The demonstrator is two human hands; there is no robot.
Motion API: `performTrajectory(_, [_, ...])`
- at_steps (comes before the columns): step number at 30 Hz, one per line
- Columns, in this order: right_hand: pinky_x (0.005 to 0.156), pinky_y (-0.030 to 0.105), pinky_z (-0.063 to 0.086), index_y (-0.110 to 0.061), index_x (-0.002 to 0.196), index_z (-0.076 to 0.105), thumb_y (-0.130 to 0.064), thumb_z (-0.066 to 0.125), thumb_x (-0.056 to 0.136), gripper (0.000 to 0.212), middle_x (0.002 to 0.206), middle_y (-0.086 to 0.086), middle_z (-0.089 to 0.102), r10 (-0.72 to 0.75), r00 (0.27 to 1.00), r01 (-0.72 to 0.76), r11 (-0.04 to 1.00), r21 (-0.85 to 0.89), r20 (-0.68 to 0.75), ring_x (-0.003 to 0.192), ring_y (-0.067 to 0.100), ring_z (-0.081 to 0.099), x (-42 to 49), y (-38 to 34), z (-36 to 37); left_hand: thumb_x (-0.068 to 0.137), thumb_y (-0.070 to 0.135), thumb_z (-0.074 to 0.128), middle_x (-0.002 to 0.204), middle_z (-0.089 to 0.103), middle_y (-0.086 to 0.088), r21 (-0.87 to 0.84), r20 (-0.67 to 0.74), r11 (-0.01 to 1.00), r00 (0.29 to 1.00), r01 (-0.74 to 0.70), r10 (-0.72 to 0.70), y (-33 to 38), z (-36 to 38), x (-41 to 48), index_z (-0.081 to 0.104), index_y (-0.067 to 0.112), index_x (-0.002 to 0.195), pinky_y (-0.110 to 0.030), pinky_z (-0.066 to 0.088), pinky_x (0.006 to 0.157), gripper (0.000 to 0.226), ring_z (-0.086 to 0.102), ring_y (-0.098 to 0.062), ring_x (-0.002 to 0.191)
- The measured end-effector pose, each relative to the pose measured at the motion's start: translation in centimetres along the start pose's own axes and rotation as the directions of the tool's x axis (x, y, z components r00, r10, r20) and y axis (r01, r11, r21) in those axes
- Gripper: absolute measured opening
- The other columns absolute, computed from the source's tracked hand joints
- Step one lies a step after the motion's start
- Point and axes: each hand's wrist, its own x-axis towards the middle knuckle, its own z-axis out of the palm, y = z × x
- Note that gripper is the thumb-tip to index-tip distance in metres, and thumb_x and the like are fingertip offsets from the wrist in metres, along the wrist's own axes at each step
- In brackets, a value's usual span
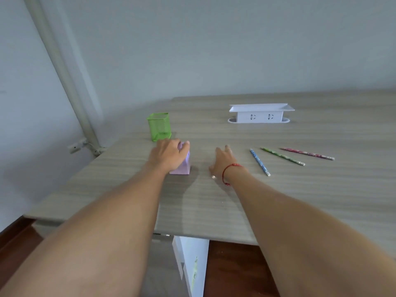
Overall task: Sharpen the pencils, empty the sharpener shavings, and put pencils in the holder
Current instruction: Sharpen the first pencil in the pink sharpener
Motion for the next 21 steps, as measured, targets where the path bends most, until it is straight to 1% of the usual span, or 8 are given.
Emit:
performTrajectory(2, [0.109, 0.032, 0.035, 0.0, 0.131, 0.048, -0.019, 0.053, 0.092, 0.044, 0.142, 0.02, 0.043, 0.047, 0.999, -0.047, 0.999, -0.023, -0.008, 0.136, 0.033, 0.038, -1.7, 0.2, -1.0, 0.092, 0.049, 0.039, 0.082, 0.051, -0.011, -0.016, 0.033, 0.999, 0.999, 0.031, -0.03, 0.3, -0.6, -1.6, 0.034, 0.02, 0.055, -0.034, 0.042, 0.074, 0.047, 0.055, -0.036, 0.093])
performTrajectory(4, [0.098, 0.033, 0.045, -0.001, 0.129, 0.052, -0.008, 0.048, 0.095, 0.035, 0.133, 0.019, 0.054, 0.059, 0.998, -0.059, 0.998, -0.02, 0.019, 0.125, 0.032, 0.052, -3.4, 0.4, -2.1, 0.091, 0.051, 0.038, 0.082, 0.05, -0.009, -0.024, 0.07, 0.998, 0.996, 0.06, -0.059, 0.9, -1.2, -3.1, 0.035, 0.019, 0.055, -0.035, 0.044, 0.078, 0.048, 0.055, -0.035, 0.095])
performTrajectory(9, [0.094, 0.04, 0.049, 0.001, 0.123, 0.055, 0.003, 0.047, 0.092, 0.033, 0.128, 0.02, 0.056, -0.004, 1.0, 0.004, 0.992, -0.129, -0.004, 0.117, 0.036, 0.057, -6.7, 0.7, -3.3, 0.094, 0.056, 0.029, 0.092, 0.056, -0.012, 0.003, 0.096, 0.997, 0.993, 0.076, -0.076, 2.1, -2.5, -6.4, 0.045, 0.018, 0.063, -0.037, 0.042, 0.087, 0.052, 0.052, -0.032, 0.105])
performTrajectory(10, [0.092, 0.04, 0.05, -0.001, 0.122, 0.057, 0.005, 0.046, 0.09, 0.034, 0.126, 0.019, 0.057, -0.025, 1.0, 0.024, 0.989, -0.145, -0.004, 0.115, 0.036, 0.059, -7.0, 0.8, -3.4, 0.095, 0.055, 0.026, 0.1, 0.059, -0.014, 0.009, 0.098, 0.997, 0.993, 0.072, -0.073, 2.2, -2.7, -6.9, 0.052, 0.017, 0.07, -0.038, 0.042, 0.09, 0.052, 0.051, -0.032, 0.11])
performTrajectory(12, [0.089, 0.037, 0.05, -0.006, 0.12, 0.059, 0.005, 0.046, 0.09, 0.035, 0.123, 0.015, 0.06, -0.077, 0.997, 0.077, 0.987, -0.144, 0.005, 0.111, 0.034, 0.06, -7.4, 1.0, -4.1, 0.098, 0.049, 0.022, 0.116, 0.061, -0.014, 0.024, 0.09, 0.996, 0.992, 0.083, -0.085, 2.2, -3.0, -7.5, 0.063, 0.016, 0.094, -0.038, 0.04, 0.095, 0.052, 0.049, -0.033, 0.116])
performTrajectory(14, [0.088, 0.033, 0.048, -0.009, 0.118, 0.062, 0.001, 0.048, 0.092, 0.031, 0.123, 0.013, 0.061, -0.132, 0.991, 0.131, 0.983, -0.129, 0.008, 0.111, 0.03, 0.06, -7.8, 1.1, -5.1, 0.1, 0.04, 0.02, 0.121, 0.061, -0.015, 0.015, 0.08, 0.996, 0.992, 0.093, -0.094, 1.8, -2.8, -7.3, 0.061, 0.012, 0.106, -0.039, 0.04, 0.094, 0.05, 0.049, -0.035, 0.117])
performTrajectory(18, [0.086, 0.03, 0.047, -0.01, 0.116, 0.065, 0.0, 0.049, 0.093, 0.03, 0.123, 0.012, 0.061, -0.193, 0.981, 0.193, 0.974, -0.117, 0.008, 0.111, 0.029, 0.06, -8.7, 0.8, -6.1, 0.1, 0.025, 0.02, 0.118, 0.064, -0.015, -0.065, 0.087, 0.991, 0.989, 0.121, -0.115, 1.8, -2.5, -7.5, 0.055, 0.009, 0.099, -0.038, 0.043, 0.088, 0.038, 0.053, -0.038, 0.109])
performTrajectory(21, [0.086, 0.031, 0.048, -0.011, 0.117, 0.065, 0.0, 0.048, 0.094, 0.031, 0.123, 0.012, 0.061, -0.223, 0.975, 0.222, 0.967, -0.129, 0.003, 0.11, 0.029, 0.061, -8.9, 0.4, -5.9, 0.099, 0.026, 0.02, 0.119, 0.065, -0.012, -0.121, 0.08, 0.983, 0.988, 0.142, -0.133, 2.0, -2.5, -7.7, 0.056, 0.012, 0.099, -0.037, 0.044, 0.089, 0.038, 0.055, -0.036, 0.11])
